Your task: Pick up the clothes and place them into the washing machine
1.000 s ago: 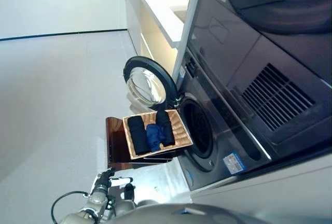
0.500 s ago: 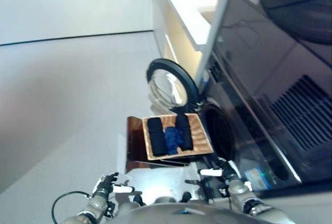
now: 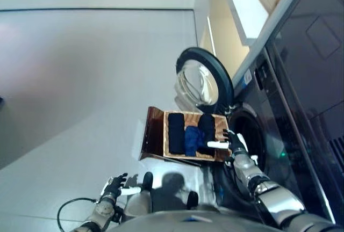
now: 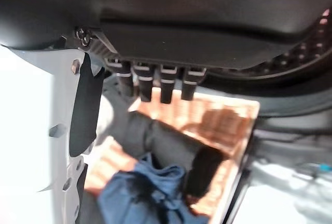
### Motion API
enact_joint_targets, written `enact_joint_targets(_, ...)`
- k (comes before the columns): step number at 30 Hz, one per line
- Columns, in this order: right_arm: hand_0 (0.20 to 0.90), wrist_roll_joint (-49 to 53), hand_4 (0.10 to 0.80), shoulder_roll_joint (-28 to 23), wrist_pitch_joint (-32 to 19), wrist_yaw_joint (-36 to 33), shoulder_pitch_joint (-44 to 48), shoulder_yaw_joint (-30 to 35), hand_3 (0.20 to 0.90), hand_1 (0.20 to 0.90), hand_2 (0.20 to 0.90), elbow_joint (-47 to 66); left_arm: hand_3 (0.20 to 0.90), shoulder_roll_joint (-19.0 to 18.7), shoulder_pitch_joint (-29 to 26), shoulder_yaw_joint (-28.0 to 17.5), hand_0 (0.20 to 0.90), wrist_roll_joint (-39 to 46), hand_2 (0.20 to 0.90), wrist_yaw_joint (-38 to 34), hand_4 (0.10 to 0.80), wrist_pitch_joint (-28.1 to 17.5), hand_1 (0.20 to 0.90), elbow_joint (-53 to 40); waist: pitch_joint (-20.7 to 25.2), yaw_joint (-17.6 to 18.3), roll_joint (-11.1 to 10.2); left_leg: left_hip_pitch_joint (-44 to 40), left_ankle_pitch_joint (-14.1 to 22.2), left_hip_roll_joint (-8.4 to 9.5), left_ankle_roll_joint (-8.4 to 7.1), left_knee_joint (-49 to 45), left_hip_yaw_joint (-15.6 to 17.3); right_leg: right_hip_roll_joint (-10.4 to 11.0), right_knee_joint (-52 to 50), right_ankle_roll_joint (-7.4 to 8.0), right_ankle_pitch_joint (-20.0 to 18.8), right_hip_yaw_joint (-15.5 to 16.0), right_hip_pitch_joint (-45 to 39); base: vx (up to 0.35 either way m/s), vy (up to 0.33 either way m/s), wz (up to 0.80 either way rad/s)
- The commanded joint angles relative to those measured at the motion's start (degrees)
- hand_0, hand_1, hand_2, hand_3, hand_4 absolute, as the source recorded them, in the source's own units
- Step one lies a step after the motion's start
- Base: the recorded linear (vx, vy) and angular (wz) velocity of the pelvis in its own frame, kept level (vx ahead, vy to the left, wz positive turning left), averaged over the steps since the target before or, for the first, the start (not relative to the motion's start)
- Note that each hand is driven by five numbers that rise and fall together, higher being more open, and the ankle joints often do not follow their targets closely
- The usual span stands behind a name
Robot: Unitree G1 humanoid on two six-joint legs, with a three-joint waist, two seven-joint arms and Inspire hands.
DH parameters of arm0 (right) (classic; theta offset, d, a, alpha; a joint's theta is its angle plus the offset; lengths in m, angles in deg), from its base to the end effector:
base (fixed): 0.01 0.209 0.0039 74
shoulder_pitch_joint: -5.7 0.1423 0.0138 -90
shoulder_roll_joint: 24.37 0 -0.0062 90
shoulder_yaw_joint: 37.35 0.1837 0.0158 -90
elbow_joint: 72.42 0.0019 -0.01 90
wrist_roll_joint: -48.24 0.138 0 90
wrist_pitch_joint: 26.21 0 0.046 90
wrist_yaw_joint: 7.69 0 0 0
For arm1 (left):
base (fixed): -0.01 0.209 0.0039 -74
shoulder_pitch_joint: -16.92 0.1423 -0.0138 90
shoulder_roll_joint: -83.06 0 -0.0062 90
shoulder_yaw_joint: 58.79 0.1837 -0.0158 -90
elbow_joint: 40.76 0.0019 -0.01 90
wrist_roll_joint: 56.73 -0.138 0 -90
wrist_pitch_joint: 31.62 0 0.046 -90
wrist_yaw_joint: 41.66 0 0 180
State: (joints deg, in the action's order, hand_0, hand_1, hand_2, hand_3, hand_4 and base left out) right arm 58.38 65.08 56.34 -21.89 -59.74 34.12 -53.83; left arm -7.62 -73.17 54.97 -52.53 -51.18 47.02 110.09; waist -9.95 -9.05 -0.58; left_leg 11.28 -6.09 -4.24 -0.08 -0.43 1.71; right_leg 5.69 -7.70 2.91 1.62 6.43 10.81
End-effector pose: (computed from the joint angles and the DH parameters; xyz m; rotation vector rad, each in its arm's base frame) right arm 0.2205 -0.2129 -0.0535 -0.4306 0.6660 -0.1861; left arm 0.1008 0.2073 -0.1041 0.4617 0.8697 -0.0643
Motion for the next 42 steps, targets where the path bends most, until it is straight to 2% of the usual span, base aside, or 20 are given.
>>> enact_joint_targets(1, 0.9, -0.39, 0.8, -3.44, -1.49, -4.72, 14.82, -3.61, 0.9, 0.9, 0.9, -1.07, 0.9, -3.45, -4.09, -0.82, 0.9, 4.22, 0.9, -4.27, 0.8, -6.24, 0.9, -9.4, -5.07, -1.88, 2.08, 10.74, 3.26, 0.17, -2.82, -7.76, 0.86, 7.19, -7.08, 3.82, -1.25, 9.01, 6.21, -0.282, 0.122, -0.72)
enact_joint_targets(2, 0.9, -0.76, 0.8, -3.64, -1.06, -5.34, 16.37, -3.79, 0.9, 0.9, 0.9, -2.66, 0.9, -4.2, -3.62, -1.4, 0.9, 4.51, 0.9, -4.14, 0.8, -6.31, 0.9, -12.98, -4.88, -2.51, 1.59, 13.1, 2.52, 0.37, -2.71, -8.77, 2.11, 7.79, -4.42, 3.41, -2.66, 11.42, 6.21, -0.288, 0.122, -0.93)
enact_joint_targets(3, 0.9, -0.54, 0.8, -5.02, -0.75, -6.19, 18.98, -3.9, 0.9, 0.9, 0.9, -4.0, 0.9, -4.68, -3.78, -1.59, 0.9, 5.46, 0.9, -4.42, 0.8, -7.31, 0.9, -15.77, -5.48, -1.96, 2.08, 14.1, 2.61, 1.05, -2.34, -8.98, 1.97, 7.92, -3.17, 3.43, -3.33, 9.42, 7.26, -0.066, 0.021, -0.98)
enact_joint_targets(4, 0.9, 0.0, 0.8, -5.34, -0.95, -6.9, 21.18, -4.46, 0.9, 0.9, 0.9, -4.74, 0.9, -5.4, -4.41, -1.32, 0.9, 6.13, 0.9, -5.01, 0.8, -8.15, 0.9, -17.45, -6.11, -1.87, 2.33, 14.42, 2.63, 0.97, -2.19, -8.54, 2.02, 6.86, -2.9, 3.18, -3.24, 7.71, 8.13, -0.022, 0.06, -0.58)
enact_joint_targets(7, 0.9, -0.45, 0.8, -8.32, 0.54, -8.89, 28.84, -5.67, 0.9, 0.9, 0.9, -8.23, 0.9, -5.52, -4.25, -2.21, 0.9, 8.27, 0.9, -6.03, 0.8, -9.41, 0.9, -25.62, -7.7, -2.78, 3.3, 16.55, 2.34, 1.54, -2.12, -8.28, 2.48, 7.84, -2.37, 3.34, -4.25, 7.75, 11.48, -0.016, 0.079, 0.1)
enact_joint_targets(10, 0.9, -0.77, 0.8, -9.22, 0.8, -9.47, 30.98, -6.0, 0.9, 0.9, 0.9, -9.38, 0.9, -5.42, -4.31, -1.89, 0.9, 8.64, 0.9, -6.2, 0.8, -9.84, 0.9, -27.39, -7.96, -2.58, 3.89, 17.79, 2.57, 1.72, -2.05, -9.06, 2.45, 8.16, -3.43, 3.24, -3.92, 7.41, 13.25, 0.024, 0.031, -0.14)
enact_joint_targets(14, 0.9, -2.91, 0.8, -13.01, 2.25, -11.58, 36.79, -7.24, 0.9, 0.9, 0.9, -12.31, 0.9, -5.87, -4.4, -2.66, 0.9, 10.76, 0.9, -6.54, 0.8, -10.65, 0.9, -34.78, -8.82, -2.36, 6.08, 21.27, 3.13, 2.54, -2.0, -10.66, 2.16, 8.79, -5.79, 3.27, -3.49, 6.24, 17.68, 0.026, 0.042, -0.05)
enact_joint_targets(15, 0.9, -2.9, 0.8, -12.97, 2.25, -11.55, 36.75, -7.28, 0.9, 0.9, 0.9, -12.35, 0.9, -5.86, -4.33, -2.65, 0.9, 10.76, 0.9, -6.54, 0.8, -10.62, 0.9, -34.76, -8.58, -2.37, 5.96, 20.64, 4.71, 2.57, -2.41, -10.82, 1.8, 8.75, -6.22, 3.75, -2.02, 5.84, 17.23, 0.017, 0.04, 0.0)
enact_joint_targets(16, 0.9, -3.69, 0.8, -14.17, 2.67, -12.55, 37.78, -7.27, 0.9, 0.9, 0.9, -12.64, 0.9, -5.64, -4.0, -3.33, 0.9, 11.66, 0.9, -6.68, 0.8, -10.96, 0.9, -38.07, -8.84, -2.5, 6.98, 22.29, 3.2, 2.67, -1.95, -10.9, 2.25, 9.0, -6.44, 3.26, -3.28, 5.8, 18.86, 0.107, 0.012, 0.05)
enact_joint_targets(17, 0.9, -3.69, 0.8, -14.14, 2.68, -12.54, 37.71, -7.29, 0.9, 0.9, 0.9, -12.67, 0.9, -5.63, -3.94, -3.31, 0.9, 11.66, 0.9, -6.67, 0.8, -10.94, 0.9, -38.03, -8.59, -2.51, 6.86, 21.63, 4.74, 2.71, -2.36, -11.01, 1.86, 8.97, -6.8, 3.74, -1.84, 5.42, 18.35, 0.023, 0.05, 0.0)
enact_joint_targets(20, 0.9, -4.99, 0.8, -15.75, 3.49, -12.86, 39.46, -7.56, 0.9, 0.9, 0.9, -13.96, 0.9, -5.1, -3.26, -4.36, 0.9, 12.87, 0.9, -7.3, 0.8, -11.3, 0.9, -40.24, -9.16, -2.99, 8.48, 23.07, 4.86, 2.99, -2.22, -11.54, 1.61, 9.16, -8.05, 3.72, -1.46, 4.8, 20.15, 0.039, 0.028, -0.03)
enact_joint_targets(32, 0.9, -7.5, 0.8, -17.83, 3.95, -15.22, 41.75, -8.54, 0.9, 0.9, 0.9, -14.88, 0.9, -4.82, -3.67, -4.78, 0.9, 12.68, 0.9, -10.26, 0.8, -12.42, 0.9, -44.39, -11.53, -3.99, 11.92, 28.65, 4.44, 4.14, -2.12, -12.85, 1.38, 10.22, -11.28, 3.85, -0.67, 3.79, 25.91, 0.0, 0.007, 0.01)
enact_joint_targets(42, 0.9, -7.35, 0.8, -18.92, 3.03, -15.91, 42.65, -9.55, 0.9, 0.9, 0.9, -13.47, 0.9, -5.12, -6.81, -4.42, 0.9, 11.64, 0.9, -13.71, 0.8, -13.06, 0.9, -44.13, -13.1, -3.88, 12.17, 33.45, 5.05, 4.96, -2.09, -15.77, 0.97, 11.08, -13.96, 3.79, -0.08, 3.79, 29.36, 0.015, 0.024, 0.08)
